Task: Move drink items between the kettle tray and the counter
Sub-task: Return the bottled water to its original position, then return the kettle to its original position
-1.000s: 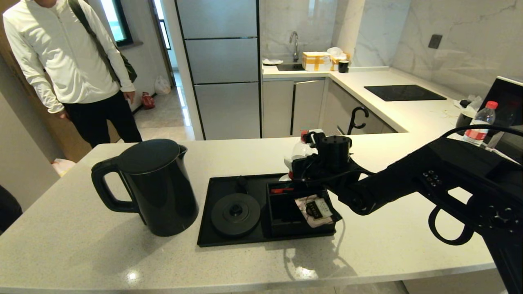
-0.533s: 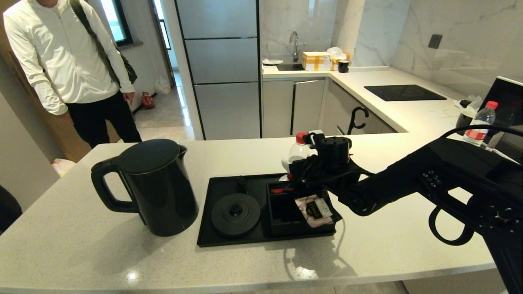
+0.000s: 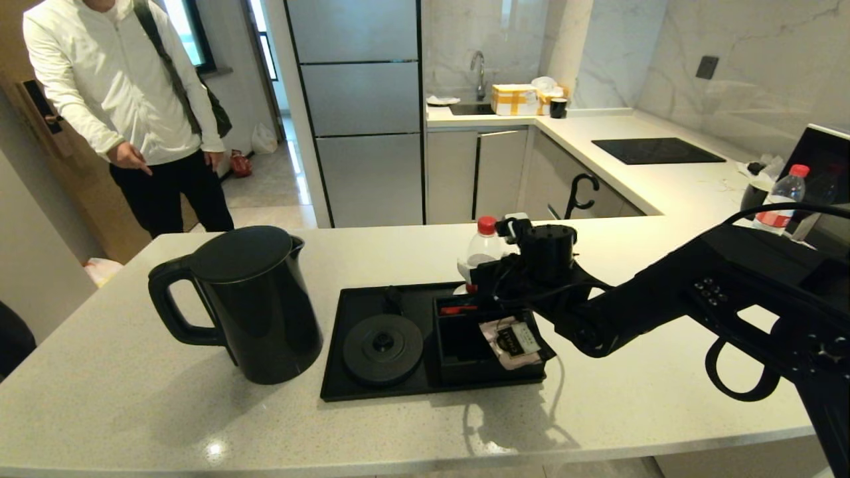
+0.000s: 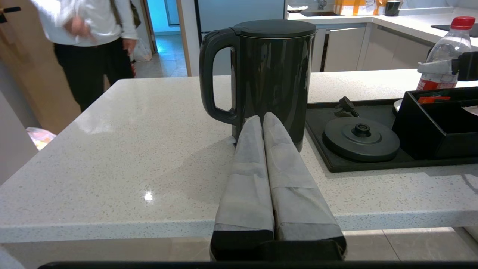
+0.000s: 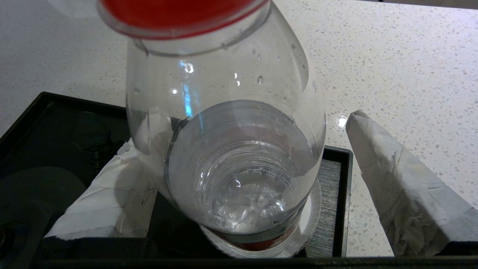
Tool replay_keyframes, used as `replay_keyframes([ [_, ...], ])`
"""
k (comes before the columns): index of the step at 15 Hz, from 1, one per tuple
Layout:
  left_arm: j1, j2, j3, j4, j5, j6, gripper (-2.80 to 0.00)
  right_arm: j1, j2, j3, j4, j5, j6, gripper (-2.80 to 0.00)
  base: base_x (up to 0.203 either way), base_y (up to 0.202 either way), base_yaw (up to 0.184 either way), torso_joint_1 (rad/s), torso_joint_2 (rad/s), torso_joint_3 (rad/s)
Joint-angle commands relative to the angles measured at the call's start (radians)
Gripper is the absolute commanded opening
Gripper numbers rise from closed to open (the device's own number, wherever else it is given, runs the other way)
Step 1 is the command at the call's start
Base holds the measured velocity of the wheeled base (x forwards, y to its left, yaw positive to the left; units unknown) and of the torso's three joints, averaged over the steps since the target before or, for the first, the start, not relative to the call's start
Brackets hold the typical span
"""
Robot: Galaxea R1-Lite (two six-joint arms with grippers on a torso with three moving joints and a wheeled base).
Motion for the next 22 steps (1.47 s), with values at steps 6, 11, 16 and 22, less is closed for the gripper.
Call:
replay_keyframes([
  [6,0.0,0.0,0.04,-0.001,0.0,0.0,-2.8,0.001,-0.054,0.079,-0.041,0.027,0.003,0.0,0.0,0.0,0.0,0.0,0.0,0.0],
  [11,0.0,0.0,0.04,-0.001,0.0,0.0,-2.8,-0.001,-0.117,0.15,-0.057,0.032,0.012,0.0,0.0,0.0,0.0,0.0,0.0,0.0],
  [16,0.0,0.0,0.04,-0.001,0.0,0.0,-2.8,-0.041,-0.174,0.236,-0.084,0.035,0.017,0.0,0.0,0.0,0.0,0.0,0.0,0.0],
  [22,0.0,0.0,0.04,-0.001,0.0,0.0,-2.8,-0.082,-0.249,0.307,-0.108,0.077,0.039,0.0,0.0,0.0,0.0,0.0,0.0,0.0],
])
